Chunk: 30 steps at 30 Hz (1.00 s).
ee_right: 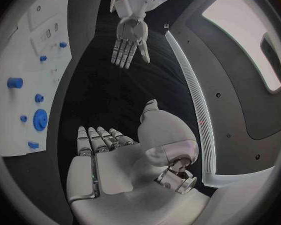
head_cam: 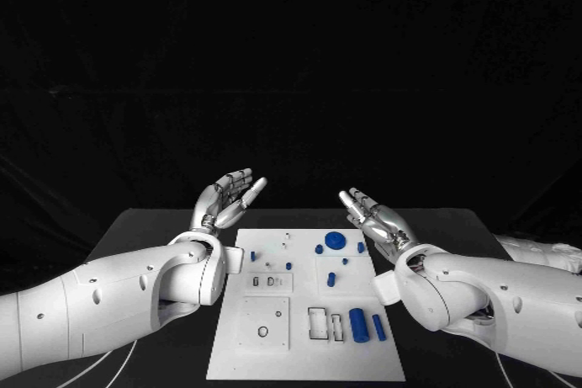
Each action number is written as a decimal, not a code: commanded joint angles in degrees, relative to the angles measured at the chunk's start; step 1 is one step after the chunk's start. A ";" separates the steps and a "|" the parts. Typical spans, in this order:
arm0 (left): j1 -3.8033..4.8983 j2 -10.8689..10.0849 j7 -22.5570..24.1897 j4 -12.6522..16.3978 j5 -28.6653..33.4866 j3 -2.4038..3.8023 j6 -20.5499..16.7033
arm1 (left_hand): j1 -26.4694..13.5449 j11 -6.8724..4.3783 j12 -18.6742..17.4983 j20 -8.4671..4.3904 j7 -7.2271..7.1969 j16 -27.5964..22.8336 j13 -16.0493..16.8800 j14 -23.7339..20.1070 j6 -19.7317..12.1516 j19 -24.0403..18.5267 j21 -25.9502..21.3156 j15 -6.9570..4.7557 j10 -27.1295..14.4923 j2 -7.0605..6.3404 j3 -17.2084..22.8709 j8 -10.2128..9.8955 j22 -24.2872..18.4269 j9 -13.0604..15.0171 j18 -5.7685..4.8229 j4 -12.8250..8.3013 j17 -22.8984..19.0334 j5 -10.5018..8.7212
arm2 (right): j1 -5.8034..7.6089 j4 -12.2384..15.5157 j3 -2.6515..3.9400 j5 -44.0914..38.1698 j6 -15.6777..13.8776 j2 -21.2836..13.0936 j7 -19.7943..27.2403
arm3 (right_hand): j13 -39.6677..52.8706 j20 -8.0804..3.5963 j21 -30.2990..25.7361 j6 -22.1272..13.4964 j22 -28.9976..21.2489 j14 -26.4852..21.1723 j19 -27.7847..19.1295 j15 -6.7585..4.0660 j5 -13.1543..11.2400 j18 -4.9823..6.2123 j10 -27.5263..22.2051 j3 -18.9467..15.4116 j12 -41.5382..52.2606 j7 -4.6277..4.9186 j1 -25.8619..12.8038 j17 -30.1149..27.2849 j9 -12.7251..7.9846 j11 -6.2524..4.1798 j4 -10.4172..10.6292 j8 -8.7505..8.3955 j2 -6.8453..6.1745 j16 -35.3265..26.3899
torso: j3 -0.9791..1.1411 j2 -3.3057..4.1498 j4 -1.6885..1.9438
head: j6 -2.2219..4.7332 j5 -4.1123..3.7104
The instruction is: Assemble the parts on the task board
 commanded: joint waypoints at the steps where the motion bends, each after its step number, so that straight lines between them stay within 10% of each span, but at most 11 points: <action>1: 0.33 0.25 8.63 -0.25 -3.62 -0.22 1.73 | 2.32 1.01 1.98 1.73 1.82 2.05 0.15 1.61 0.25 4.34 2.12 1.36 1.81 -0.57 -0.22 1.37 0.89 0.03 1.20 0.85 0.12 0.42 | 0.86 1.25 -1.01 -10.18 9.57 -0.70 -6.12 | 0.34 1.46 0.32 0.01 0.24 0.00 0.41 1.06 0.30 1.56 0.31 -1.09 1.35 5.56 2.88 -0.05 -0.06 1.41 0.56 -0.21 0.39 -0.13 | 0.00 0.01 0.01 | -0.01 -0.01; 5: 0.34 0.25 8.63 -0.25 -3.62 -0.22 1.73 | 2.39 6.17 3.45 6.01 -1.48 3.50 0.20 6.11 -0.92 13.83 6.74 6.07 4.16 -1.23 -0.60 1.62 2.82 -0.23 0.95 0.89 0.19 0.58 | 1.52 2.03 -1.97 -12.19 11.41 -1.23 -7.43 | 0.81 3.59 2.06 0.01 1.35 1.45 3.89 2.60 0.30 2.10 1.56 -1.39 3.54 2.39 3.36 0.43 -0.06 3.24 0.58 -0.21 0.43 0.55 | 0.00 0.01 0.01 | -0.01 -0.01; 10: 0.37 -0.39 3.71 0.07 -4.45 -0.40 4.79 | 1.27 2.98 7.30 6.90 -1.97 4.81 0.48 23.68 -2.22 27.77 13.88 2.60 16.39 2.83 0.66 3.29 5.25 -0.14 5.33 0.70 0.54 -0.16 | 1.69 -0.65 -2.13 -11.81 13.53 -0.47 -7.09 | 1.30 5.50 8.00 0.01 4.44 22.08 16.58 3.77 0.63 3.33 4.44 -1.70 6.65 0.80 3.97 4.78 -0.06 3.68 0.59 -0.21 0.42 9.03 | -0.06 0.09 0.08 | -2.07 1.23; 11: 0.37 -0.29 2.77 -0.16 -4.92 -0.52 4.92 | 1.13 1.40 8.67 6.00 -2.46 4.81 0.84 28.83 -3.02 30.97 15.56 1.14 21.33 3.49 0.47 3.40 5.76 -0.16 5.58 0.58 0.98 -0.24 | 1.71 -0.79 -2.13 -11.88 13.64 -0.56 -7.15 | 1.38 5.10 12.96 0.01 6.86 37.97 27.26 1.92 0.71 4.78 5.12 -1.82 7.22 0.17 4.10 7.97 -0.06 3.01 0.57 -0.21 0.41 16.25 | -0.06 0.17 0.17 | -2.18 1.27; 15: 0.40 -0.07 -0.18 -0.91 -6.47 -1.36 5.12 | 0.40 -2.71 12.10 2.81 -3.94 5.35 2.45 39.98 -5.59 38.33 19.83 -2.62 33.25 3.25 -0.12 3.20 7.34 -0.26 5.70 0.57 3.07 -0.20 | 1.81 -1.16 -2.13 -12.44 14.04 -0.79 -7.64 | 1.68 3.08 21.76 0.01 10.43 60.46 45.97 -4.02 0.89 8.20 7.79 -2.23 9.12 -1.74 4.26 12.93 -0.06 -0.50 0.59 -0.21 0.59 28.30 | -0.05 0.51 0.53 | -2.36 1.36; 19: 0.45 0.01 -2.79 -1.68 -8.78 -2.45 5.61 | -0.06 -6.18 17.44 -0.25 -4.56 8.72 6.29 48.34 -7.82 43.76 24.75 -5.94 41.83 2.80 -0.04 3.51 9.85 -0.32 5.62 0.63 7.71 -0.18 | 2.08 -1.66 -2.13 -12.75 14.40 -0.74 -7.50 | 2.14 -1.22 31.64 0.01 15.11 73.51 60.51 -7.69 2.22 7.48 11.92 -2.83 11.24 -2.75 5.03 28.81 -0.06 -2.62 0.53 -0.21 1.22 52.98 | -0.01 0.79 0.66 | -2.60 1.50; 21: 0.51 0.10 -4.07 -2.23 -10.48 -3.08 5.97 | -0.28 -8.27 28.10 -2.82 -4.81 16.95 14.81 50.50 -9.00 45.08 31.60 -8.31 43.46 3.23 0.41 5.22 14.44 -0.22 5.14 0.50 17.28 -0.19 | 2.35 -2.00 -2.13 -12.84 14.46 -0.73 -7.29 | 2.54 -1.20 37.86 0.01 19.16 78.00 62.67 -7.10 1.44 6.93 15.92 -3.44 13.33 -2.63 5.71 61.47 -0.06 -2.08 0.46 -0.21 1.33 79.03 | -0.01 1.01 0.84 | -2.55 1.32; 23: 0.54 0.23 -5.23 -2.78 -12.30 -3.49 6.36 | -0.81 -8.71 51.54 -3.96 -5.88 37.44 50.95 63.29 -9.30 46.63 40.98 -8.92 54.70 2.85 0.16 6.25 22.60 -0.30 4.78 -0.13 49.76 -0.28 | 2.71 -2.35 -2.13 -12.91 14.26 -0.70 -7.06 | 3.18 -0.68 43.59 0.01 22.64 87.10 65.78 -5.72 0.81 6.90 21.20 -3.47 16.69 -1.90 6.12 83.01 -0.06 -1.72 0.53 -0.21 1.03 88.24 | 0.00 1.22 1.02 | -2.70 1.23; 26: 0.58 0.37 -6.96 -3.61 -15.61 -3.93 6.97 | 0.07 -9.05 64.21 -5.05 -4.17 51.89 77.85 76.02 -9.08 57.16 69.83 -9.46 62.64 3.01 0.48 8.42 59.76 -0.52 -0.33 0.22 80.65 -0.67 | 3.49 -2.99 -2.13 -13.14 14.11 -0.63 -6.69 | 4.08 0.76 63.72 0.50 46.17 90.00 73.86 -3.85 1.36 3.99 30.70 -3.40 22.07 -1.21 6.62 89.95 0.13 -1.00 0.59 -0.02 0.65 89.87 | 0.01 1.59 1.25 | -2.66 1.02; 28: 0.65 0.45 -7.98 -4.12 -17.90 -4.11 7.26 | -0.11 -8.33 66.01 -5.03 -3.92 53.50 86.20 79.53 -7.93 64.93 78.02 -9.22 66.70 2.46 0.17 9.57 73.24 -0.43 -2.34 0.51 86.22 -0.62 | 4.21 -3.55 -2.13 -13.68 14.19 -0.51 -6.45 | 4.89 1.19 72.08 0.86 57.51 90.00 76.96 -3.95 2.47 2.77 35.46 -3.87 24.77 -1.25 6.35 89.95 0.25 -1.43 0.66 0.10 -0.28 89.87 | -0.02 1.84 1.41 | -2.80 0.92; 30: 0.72 0.51 -8.63 -4.53 -19.40 -4.21 7.40 | 0.06 -7.27 66.01 -4.70 -3.03 53.50 86.20 79.53 -6.45 72.28 83.14 -8.25 66.70 2.61 0.22 10.26 82.96 -0.52 -4.03 0.09 86.22 -0.69 | 4.86 -4.05 -2.13 -14.27 14.04 -0.34 -6.32 | 6.14 1.27 83.18 1.21 76.42 90.00 83.55 -4.52 3.40 -0.15 38.74 -3.96 27.57 -1.15 6.50 89.95 0.35 -2.40 0.67 0.20 -0.47 89.87 | -0.03 2.06 1.54 | -2.84 0.86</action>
